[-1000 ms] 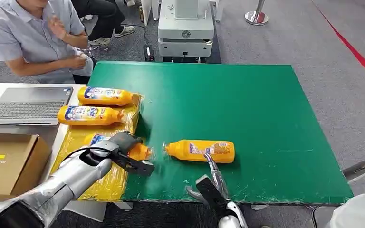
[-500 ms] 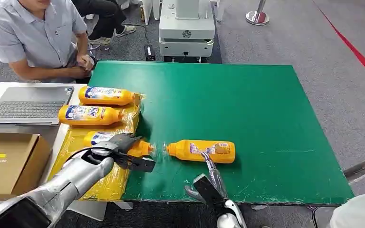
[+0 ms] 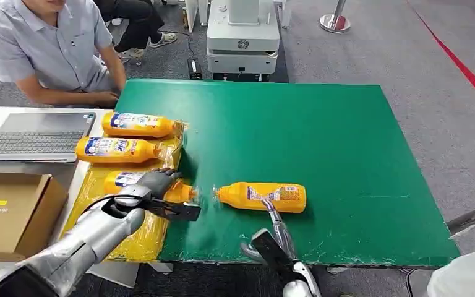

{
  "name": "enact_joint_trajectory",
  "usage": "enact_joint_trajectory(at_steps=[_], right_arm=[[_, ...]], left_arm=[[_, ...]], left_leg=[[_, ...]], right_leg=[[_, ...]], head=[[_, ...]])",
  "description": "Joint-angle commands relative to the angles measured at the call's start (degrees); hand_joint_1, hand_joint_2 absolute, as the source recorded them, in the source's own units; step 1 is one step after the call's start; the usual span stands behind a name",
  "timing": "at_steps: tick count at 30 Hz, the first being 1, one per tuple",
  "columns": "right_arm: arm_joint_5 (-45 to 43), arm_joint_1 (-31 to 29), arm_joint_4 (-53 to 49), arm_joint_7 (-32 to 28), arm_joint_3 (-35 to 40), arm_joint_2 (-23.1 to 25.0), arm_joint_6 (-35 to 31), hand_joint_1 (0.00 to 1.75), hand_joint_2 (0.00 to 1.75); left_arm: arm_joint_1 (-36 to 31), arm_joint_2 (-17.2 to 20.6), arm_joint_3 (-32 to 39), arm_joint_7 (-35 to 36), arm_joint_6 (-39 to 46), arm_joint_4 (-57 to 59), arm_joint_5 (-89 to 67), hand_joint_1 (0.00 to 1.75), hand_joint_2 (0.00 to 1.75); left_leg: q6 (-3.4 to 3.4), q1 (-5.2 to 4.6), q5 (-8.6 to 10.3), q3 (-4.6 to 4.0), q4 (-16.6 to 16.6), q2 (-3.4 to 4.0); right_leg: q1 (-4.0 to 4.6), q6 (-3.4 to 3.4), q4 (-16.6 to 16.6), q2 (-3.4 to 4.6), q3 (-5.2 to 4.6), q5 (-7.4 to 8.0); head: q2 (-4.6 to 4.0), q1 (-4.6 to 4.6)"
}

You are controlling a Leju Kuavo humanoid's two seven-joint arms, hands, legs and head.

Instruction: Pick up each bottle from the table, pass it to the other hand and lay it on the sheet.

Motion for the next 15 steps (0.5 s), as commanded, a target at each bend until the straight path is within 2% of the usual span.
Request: enact_joint_trajectory(at_steps=[1, 10, 12, 15], right_arm=[[-0.5, 1.2, -3.5, -0.6, -1.4, -0.5, -1.8, 0.0, 1.75], [-0.4, 1.6, -3.3, -1.5, -1.3, -0.8, -2.4, 0.0, 1.75], [2.7, 2.0, -4.6, -3.0, -0.1, -1.5, -6.9, 0.0, 1.75], [5.2, 2.4, -6.7, -3.1, 1.1, -2.2, -9.9, 0.0, 1.75]], left_arm=[[6.2, 5.6, 5.4, -1.1, 3.7, -19.8, 1.6, 0.0, 1.75], [13.4, 8.7, 10.1, -6.8, 6.3, -29.5, 8.4, 0.0, 1.75], [17.5, 7.4, 13.2, -10.5, 7.5, -32.6, 12.9, 0.0, 1.75], [22.0, 6.0, 15.5, -14.2, 8.9, -35.8, 17.7, 0.0, 1.75]], left_leg=[[0.0, 0.0, 0.0, 0.0, 0.0, 0.0], [0.0, 0.0, 0.0, 0.0, 0.0, 0.0], [0.0, 0.0, 0.0, 0.0, 0.0, 0.0], [0.0, 0.0, 0.0, 0.0, 0.0, 0.0]], right_leg=[[0.0, 0.0, 0.0, 0.0, 0.0, 0.0], [0.0, 0.0, 0.0, 0.0, 0.0, 0.0], [0.0, 0.0, 0.0, 0.0, 0.0, 0.0], [0.0, 0.0, 0.0, 0.0, 0.0, 0.0]], head=[[0.0, -0.02], [0.0, 0.07], [0.0, -0.09], [0.0, -0.13]])
